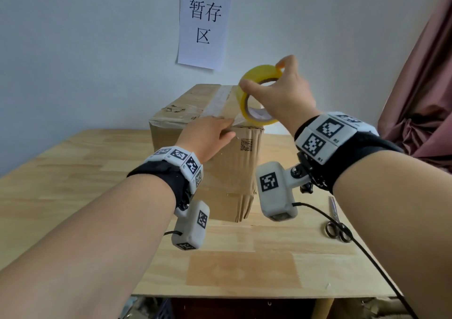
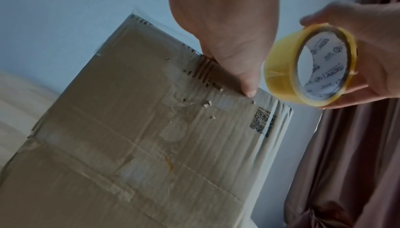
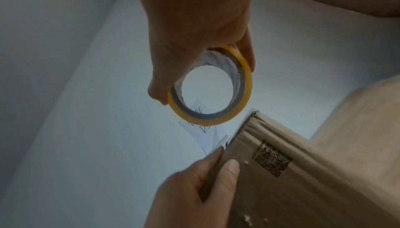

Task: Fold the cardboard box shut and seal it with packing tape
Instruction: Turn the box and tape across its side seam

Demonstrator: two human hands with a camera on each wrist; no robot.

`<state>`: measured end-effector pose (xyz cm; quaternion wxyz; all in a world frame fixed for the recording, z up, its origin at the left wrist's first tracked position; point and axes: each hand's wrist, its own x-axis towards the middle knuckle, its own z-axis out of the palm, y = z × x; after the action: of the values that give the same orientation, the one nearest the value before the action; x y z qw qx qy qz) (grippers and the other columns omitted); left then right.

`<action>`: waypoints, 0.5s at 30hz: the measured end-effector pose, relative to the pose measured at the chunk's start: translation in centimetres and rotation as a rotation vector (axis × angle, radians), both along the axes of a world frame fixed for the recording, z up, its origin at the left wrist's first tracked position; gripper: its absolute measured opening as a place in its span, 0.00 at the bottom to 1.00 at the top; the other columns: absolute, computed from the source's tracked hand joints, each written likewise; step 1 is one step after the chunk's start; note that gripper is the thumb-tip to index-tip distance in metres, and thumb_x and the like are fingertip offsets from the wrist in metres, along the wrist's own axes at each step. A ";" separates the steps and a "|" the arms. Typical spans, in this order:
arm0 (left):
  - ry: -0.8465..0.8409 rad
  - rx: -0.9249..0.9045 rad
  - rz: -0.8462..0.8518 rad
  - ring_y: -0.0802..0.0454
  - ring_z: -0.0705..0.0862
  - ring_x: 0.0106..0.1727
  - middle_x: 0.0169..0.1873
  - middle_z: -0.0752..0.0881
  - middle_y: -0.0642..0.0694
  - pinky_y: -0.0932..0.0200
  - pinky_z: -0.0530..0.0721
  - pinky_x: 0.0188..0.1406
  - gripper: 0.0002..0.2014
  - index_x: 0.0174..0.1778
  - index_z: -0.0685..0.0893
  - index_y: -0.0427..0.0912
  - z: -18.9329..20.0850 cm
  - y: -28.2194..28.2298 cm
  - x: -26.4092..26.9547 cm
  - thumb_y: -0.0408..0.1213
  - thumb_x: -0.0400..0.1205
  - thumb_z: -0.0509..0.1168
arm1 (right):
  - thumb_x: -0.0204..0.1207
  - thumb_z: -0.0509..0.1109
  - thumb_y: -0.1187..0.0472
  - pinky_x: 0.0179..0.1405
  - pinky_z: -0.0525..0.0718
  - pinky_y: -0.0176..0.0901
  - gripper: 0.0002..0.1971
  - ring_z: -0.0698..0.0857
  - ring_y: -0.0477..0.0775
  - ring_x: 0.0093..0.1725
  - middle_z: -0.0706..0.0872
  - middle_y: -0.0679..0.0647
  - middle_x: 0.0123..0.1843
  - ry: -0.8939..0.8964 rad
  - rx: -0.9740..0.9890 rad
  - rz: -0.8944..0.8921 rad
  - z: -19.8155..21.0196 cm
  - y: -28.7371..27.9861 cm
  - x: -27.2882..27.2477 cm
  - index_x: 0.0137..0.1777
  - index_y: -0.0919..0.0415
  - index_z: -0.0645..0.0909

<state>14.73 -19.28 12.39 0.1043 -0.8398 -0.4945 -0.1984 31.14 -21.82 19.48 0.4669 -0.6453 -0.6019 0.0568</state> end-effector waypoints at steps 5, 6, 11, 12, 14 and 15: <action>0.001 0.013 0.023 0.44 0.84 0.54 0.57 0.86 0.46 0.48 0.84 0.50 0.18 0.70 0.77 0.50 -0.2 0.3 0.5 0.48 0.87 0.54 | 0.62 0.73 0.35 0.49 0.83 0.53 0.35 0.81 0.56 0.49 0.78 0.52 0.53 0.113 -0.087 -0.082 -1.3 -0.5 3.2 0.62 0.51 0.64; 0.002 0.015 0.021 0.44 0.84 0.54 0.57 0.86 0.46 0.48 0.83 0.50 0.18 0.69 0.78 0.49 -0.2 0.2 0.7 0.48 0.87 0.54 | 0.61 0.74 0.35 0.51 0.84 0.55 0.35 0.81 0.56 0.50 0.78 0.53 0.55 0.153 -0.098 -0.081 -1.8 -0.6 3.4 0.61 0.50 0.64; 0.001 -0.063 0.012 0.43 0.82 0.58 0.61 0.84 0.46 0.48 0.82 0.54 0.20 0.75 0.73 0.51 0.3 -0.2 0.4 0.47 0.86 0.54 | 0.60 0.75 0.37 0.54 0.84 0.55 0.38 0.80 0.56 0.52 0.76 0.56 0.60 0.275 -0.086 -0.066 -2.8 -0.8 2.9 0.66 0.51 0.64; 0.026 -0.087 0.004 0.43 0.82 0.59 0.62 0.83 0.46 0.47 0.82 0.55 0.21 0.76 0.71 0.53 0.5 -0.3 0.4 0.49 0.86 0.54 | 0.60 0.75 0.37 0.55 0.84 0.56 0.38 0.80 0.57 0.52 0.76 0.57 0.60 0.276 -0.081 -0.069 -2.8 -0.9 2.8 0.66 0.51 0.64; 0.083 -0.117 0.000 0.43 0.81 0.59 0.62 0.82 0.45 0.47 0.81 0.55 0.24 0.78 0.67 0.55 0.8 -0.4 0.5 0.52 0.85 0.54 | 0.61 0.75 0.38 0.56 0.83 0.57 0.38 0.80 0.58 0.51 0.75 0.57 0.61 0.271 -0.080 -0.074 -2.7 -1.0 2.7 0.67 0.51 0.64; 0.103 -0.126 0.001 0.42 0.81 0.59 0.62 0.81 0.44 0.47 0.81 0.55 0.25 0.78 0.66 0.55 0.9 -0.4 0.7 0.53 0.85 0.55 | 0.62 0.76 0.38 0.56 0.83 0.58 0.38 0.80 0.58 0.52 0.74 0.57 0.61 0.270 -0.081 -0.076 -2.8 -1.1 2.7 0.67 0.51 0.64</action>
<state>15.44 -19.67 13.31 0.0765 -0.8536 -0.5002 -0.1233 33.89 -22.88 16.71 0.5191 -0.6723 -0.5062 0.1494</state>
